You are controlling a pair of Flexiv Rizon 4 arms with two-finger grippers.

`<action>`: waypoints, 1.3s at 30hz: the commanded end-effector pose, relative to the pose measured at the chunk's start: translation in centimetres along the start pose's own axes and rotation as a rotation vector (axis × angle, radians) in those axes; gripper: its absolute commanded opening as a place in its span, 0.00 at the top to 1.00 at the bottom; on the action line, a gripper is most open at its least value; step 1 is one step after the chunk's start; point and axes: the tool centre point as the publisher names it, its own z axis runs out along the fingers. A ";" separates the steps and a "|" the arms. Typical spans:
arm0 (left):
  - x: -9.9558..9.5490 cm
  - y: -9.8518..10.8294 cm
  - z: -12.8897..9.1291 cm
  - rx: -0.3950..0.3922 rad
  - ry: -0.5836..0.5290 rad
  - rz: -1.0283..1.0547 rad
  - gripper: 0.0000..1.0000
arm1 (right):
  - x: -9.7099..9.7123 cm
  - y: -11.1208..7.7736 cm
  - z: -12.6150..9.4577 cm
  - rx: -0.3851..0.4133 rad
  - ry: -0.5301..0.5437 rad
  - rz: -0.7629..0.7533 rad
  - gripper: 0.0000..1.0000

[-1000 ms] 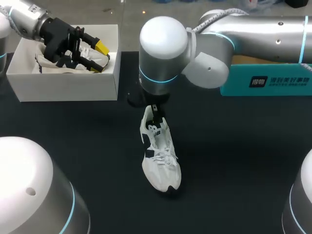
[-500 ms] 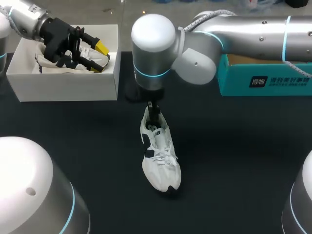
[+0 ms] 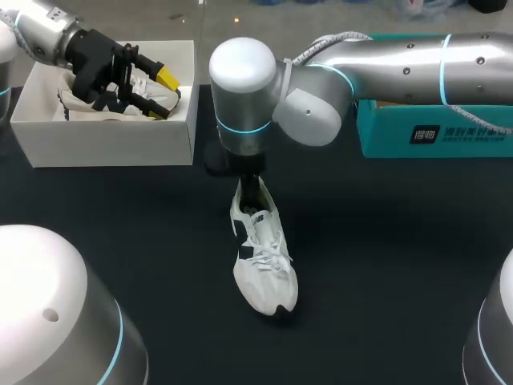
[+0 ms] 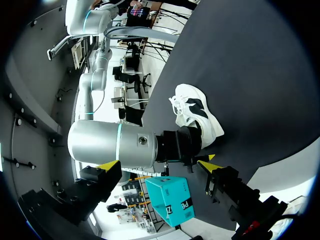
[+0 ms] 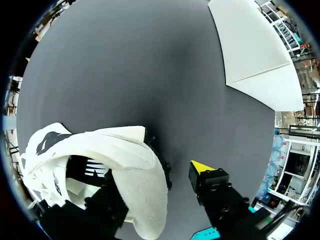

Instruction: Take the shoe out of the shoebox, open the shoe tongue, remove and reinsert the insole, then place the shoe into the shoebox

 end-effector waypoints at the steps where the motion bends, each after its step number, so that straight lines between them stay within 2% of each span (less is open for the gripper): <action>1: 0.0 0.0 -0.1 0.001 0.002 0.001 0.00 | 0.1 0.0 -0.3 0.007 0.004 -0.001 1.00; 9: 0.0 0.0 -0.1 0.001 0.002 0.001 0.00 | 0.4 -0.2 -3.2 0.000 0.007 0.027 1.00; 15: 0.0 0.0 -0.1 0.001 0.002 0.001 0.00 | -0.4 -1.1 -7.0 0.009 0.002 0.036 1.00; 24: 0.0 0.0 -0.1 0.001 0.002 0.001 0.00 | -2.8 -3.4 -14.1 0.071 -0.021 0.017 1.00; 30: 0.0 0.0 -0.1 0.001 0.002 0.001 0.00 | -4.6 -4.0 -17.1 0.059 -0.020 0.022 1.00; 37: 0.0 0.0 -0.1 0.001 0.002 0.001 0.00 | -6.4 -4.2 -20.7 0.122 -0.027 -0.016 1.00; 39: 0.0 0.0 -0.1 0.001 0.002 0.001 0.00 | -6.8 -4.2 -21.6 0.111 -0.029 -0.046 1.00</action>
